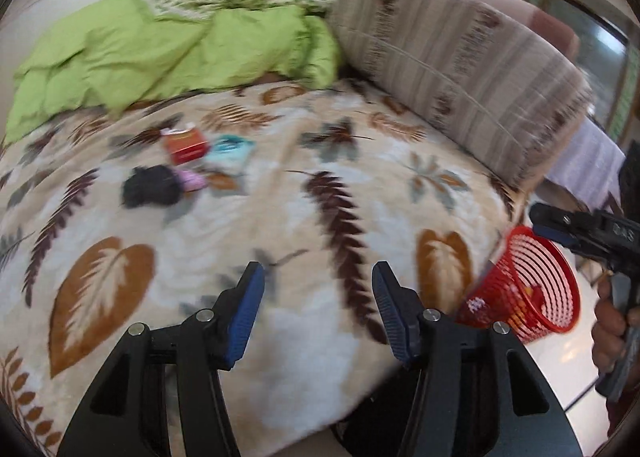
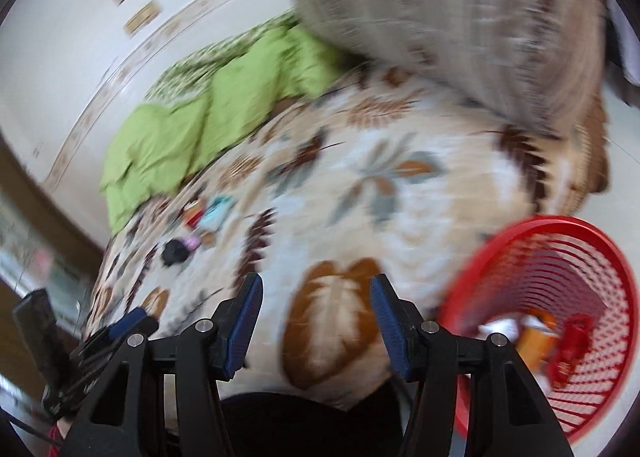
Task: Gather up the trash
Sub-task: 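Grasp the black plastic bag with the left tool while the right grasps the pink cloth, then lift the black bag and pink cloth above the bed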
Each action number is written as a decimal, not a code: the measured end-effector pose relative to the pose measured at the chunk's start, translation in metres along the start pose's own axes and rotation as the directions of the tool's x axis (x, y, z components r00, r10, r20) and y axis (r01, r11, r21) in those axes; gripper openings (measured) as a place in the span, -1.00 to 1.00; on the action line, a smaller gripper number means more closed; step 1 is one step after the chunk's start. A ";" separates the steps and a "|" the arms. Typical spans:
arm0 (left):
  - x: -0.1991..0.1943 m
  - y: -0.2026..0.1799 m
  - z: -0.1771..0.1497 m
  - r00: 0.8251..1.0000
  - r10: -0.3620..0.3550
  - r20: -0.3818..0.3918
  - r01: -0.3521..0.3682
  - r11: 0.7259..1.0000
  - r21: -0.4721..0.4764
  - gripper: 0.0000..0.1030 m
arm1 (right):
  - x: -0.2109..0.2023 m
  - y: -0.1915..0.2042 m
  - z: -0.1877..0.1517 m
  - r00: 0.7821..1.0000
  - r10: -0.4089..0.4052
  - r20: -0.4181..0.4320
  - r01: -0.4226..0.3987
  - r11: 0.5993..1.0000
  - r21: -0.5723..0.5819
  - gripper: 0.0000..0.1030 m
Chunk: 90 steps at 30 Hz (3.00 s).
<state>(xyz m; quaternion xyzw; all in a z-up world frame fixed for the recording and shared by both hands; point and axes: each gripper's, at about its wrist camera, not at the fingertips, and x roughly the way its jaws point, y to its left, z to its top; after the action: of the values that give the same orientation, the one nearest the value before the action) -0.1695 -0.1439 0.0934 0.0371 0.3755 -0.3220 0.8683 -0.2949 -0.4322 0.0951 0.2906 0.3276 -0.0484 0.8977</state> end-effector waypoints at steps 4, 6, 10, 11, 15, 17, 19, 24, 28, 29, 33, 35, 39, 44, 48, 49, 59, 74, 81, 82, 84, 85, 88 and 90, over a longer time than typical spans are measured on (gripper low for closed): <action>0.003 0.057 0.003 0.995 0.097 0.016 -0.095 0.991 -0.099 0.06 | 0.035 0.051 0.003 0.997 0.045 -0.059 -0.050 0.995 -0.086 0.15; 0.005 0.085 0.002 0.990 0.140 0.013 -0.137 0.980 -0.146 0.06 | 0.053 0.075 0.004 0.994 0.060 -0.087 -0.071 0.990 -0.126 0.15; 0.007 0.129 0.002 0.977 0.215 0.002 -0.210 0.955 -0.211 0.06 | 0.105 0.126 0.007 0.978 0.111 -0.177 -0.146 0.969 -0.198 0.15; 0.006 0.140 0.003 0.970 0.244 0.001 -0.237 0.945 -0.225 0.06 | 0.120 0.138 0.008 0.974 0.114 -0.198 -0.155 0.966 -0.208 0.14; -0.001 0.169 0.004 0.957 0.290 0.011 -0.275 0.920 -0.278 0.06 | 0.182 0.177 0.015 0.957 0.121 -0.264 -0.187 0.952 -0.244 -0.09; -0.003 0.182 0.002 0.956 0.293 0.002 -0.279 0.911 -0.305 0.06 | 0.212 0.195 0.017 0.952 0.105 -0.286 -0.189 0.940 -0.285 -0.10; -0.003 0.194 0.000 0.958 0.287 -0.014 -0.275 0.902 -0.333 0.06 | 0.236 0.206 0.020 0.947 0.091 -0.309 -0.188 0.935 -0.301 -0.16; -0.003 0.207 -0.002 0.963 0.266 -0.032 -0.258 0.891 -0.373 0.06 | 0.280 0.228 0.029 0.956 0.034 -0.292 -0.147 0.916 -0.374 -0.21; -0.005 0.213 -0.003 0.969 0.247 -0.030 -0.238 0.886 -0.397 0.06 | 0.309 0.230 0.033 0.951 0.028 -0.309 -0.145 0.921 -0.362 -0.21; -0.004 0.213 -0.003 0.970 0.242 -0.030 -0.233 0.886 -0.400 0.06 | 0.315 0.230 0.033 0.949 0.020 -0.315 -0.139 0.923 -0.359 -0.21; -0.005 0.216 -0.002 0.970 0.243 -0.029 -0.233 0.883 -0.407 0.06 | 0.323 0.228 0.027 0.948 0.034 -0.317 -0.145 0.932 -0.333 -0.34; -0.006 0.219 -0.002 0.969 0.246 -0.027 -0.235 0.879 -0.415 0.06 | 0.321 0.233 0.022 0.939 0.057 -0.339 -0.177 0.926 -0.333 -0.45; -0.008 0.225 -0.002 0.967 0.254 -0.025 -0.239 0.866 -0.440 0.06 | 0.310 0.250 0.003 0.918 0.101 -0.383 -0.249 0.899 -0.359 -0.53; -0.012 0.234 0.000 0.963 0.269 -0.009 -0.241 0.849 -0.471 0.06 | 0.282 0.276 -0.035 0.837 0.211 -0.505 -0.425 0.833 -0.356 -0.55; -0.007 0.235 0.004 0.966 0.258 0.002 -0.226 0.849 -0.477 0.06 | 0.253 0.268 -0.036 0.861 0.223 -0.457 -0.404 0.846 -0.348 -0.54; -0.004 0.233 0.006 0.968 0.252 0.003 -0.221 0.855 -0.469 0.06 | 0.247 0.260 -0.035 0.880 0.204 -0.428 -0.367 0.865 -0.343 -0.54; 0.068 0.200 0.043 0.975 0.215 -0.059 -0.222 0.904 -0.365 0.15 | 0.247 0.217 0.000 0.960 0.083 -0.267 -0.156 0.952 -0.265 -0.54; 0.053 0.206 0.046 0.933 0.359 0.003 -0.336 0.875 -0.348 -0.22 | 0.246 0.231 -0.004 0.975 0.075 -0.210 -0.141 0.937 -0.319 -0.54; 0.029 0.207 0.035 0.911 0.413 0.017 -0.390 0.873 -0.294 -0.22 | 0.250 0.250 -0.009 0.981 0.074 -0.179 -0.138 0.914 -0.381 -0.54; 0.029 0.207 0.034 0.907 0.420 0.016 -0.399 0.872 -0.285 -0.22 | 0.253 0.253 -0.010 0.981 0.071 -0.181 -0.137 0.913 -0.384 -0.54; 0.027 0.207 0.032 0.901 0.434 0.016 -0.415 0.870 -0.267 -0.22 | 0.256 0.256 -0.012 0.981 0.069 -0.184 -0.136 0.912 -0.387 -0.54; 0.026 0.206 0.031 0.898 0.440 0.017 -0.421 0.869 -0.260 -0.22 | 0.258 0.258 -0.014 0.980 0.069 -0.186 -0.138 0.910 -0.391 -0.54; 0.023 0.204 0.030 0.891 0.454 0.028 -0.434 0.868 -0.242 -0.22 | 0.258 0.261 -0.015 0.983 0.057 -0.174 -0.124 0.907 -0.403 -0.54; 0.021 0.201 0.029 0.883 0.468 0.035 -0.449 0.864 -0.226 -0.22 | 0.257 0.260 -0.014 0.984 0.053 -0.169 -0.118 0.908 -0.403 -0.54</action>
<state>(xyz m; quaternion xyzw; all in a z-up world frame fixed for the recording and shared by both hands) -0.0222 -0.0050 0.0638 0.0184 0.3491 -0.0659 0.9346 -0.0299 -0.1826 0.0552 0.1123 0.3857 0.0835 0.9120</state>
